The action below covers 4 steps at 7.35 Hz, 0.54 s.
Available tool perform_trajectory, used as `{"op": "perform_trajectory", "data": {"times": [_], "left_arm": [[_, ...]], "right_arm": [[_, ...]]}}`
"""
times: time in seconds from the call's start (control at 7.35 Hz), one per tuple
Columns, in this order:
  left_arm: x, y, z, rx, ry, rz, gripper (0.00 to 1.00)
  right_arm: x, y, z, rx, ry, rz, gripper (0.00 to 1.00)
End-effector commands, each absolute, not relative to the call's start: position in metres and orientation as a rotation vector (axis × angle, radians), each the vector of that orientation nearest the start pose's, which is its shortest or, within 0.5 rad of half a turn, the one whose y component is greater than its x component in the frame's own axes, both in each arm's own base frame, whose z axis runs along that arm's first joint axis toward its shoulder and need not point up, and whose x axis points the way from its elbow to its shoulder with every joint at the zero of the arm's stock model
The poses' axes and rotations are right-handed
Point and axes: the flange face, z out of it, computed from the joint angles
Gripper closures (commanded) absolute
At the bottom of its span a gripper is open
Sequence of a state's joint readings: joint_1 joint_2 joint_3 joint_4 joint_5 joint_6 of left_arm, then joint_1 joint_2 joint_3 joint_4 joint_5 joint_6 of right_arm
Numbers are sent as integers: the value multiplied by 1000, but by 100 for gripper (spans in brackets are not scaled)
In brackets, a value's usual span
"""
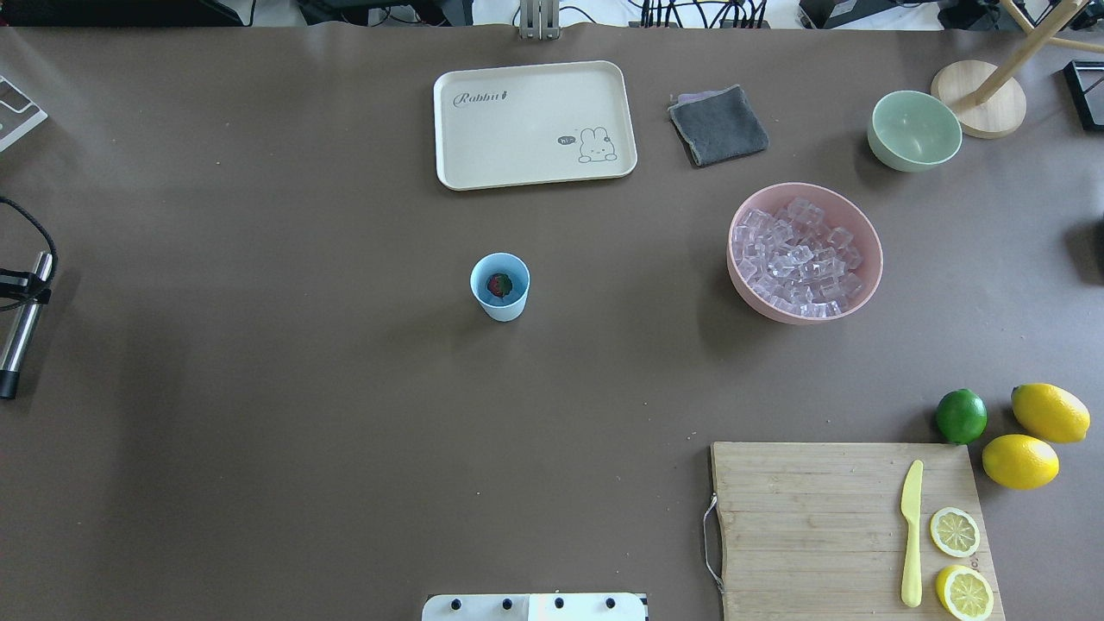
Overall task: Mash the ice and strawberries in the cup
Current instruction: 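Carry the metal rod back and lay it on the table with the left gripper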
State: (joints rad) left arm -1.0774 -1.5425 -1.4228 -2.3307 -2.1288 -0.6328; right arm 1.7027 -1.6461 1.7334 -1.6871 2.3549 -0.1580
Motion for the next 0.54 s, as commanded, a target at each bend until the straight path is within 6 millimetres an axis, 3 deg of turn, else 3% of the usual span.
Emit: {"op": "perform_trajectory", "data": {"times": [0.0,0.14,0.27,0.41], "left_arm": [[167,-482,674,190,760,30,1],[165,-487,669,205,764,26,1],[151,-501,661,225,765,-7,1],[132,-529,638,274,776,-46,1]], "right_arm": [[123,-444,625,89,-778,-15,1],[123,-444,625,89,-778,-15,1],[123,-444,625,89,-778,-15,1],[123,-444,624,90,-776,-15,1]]}}
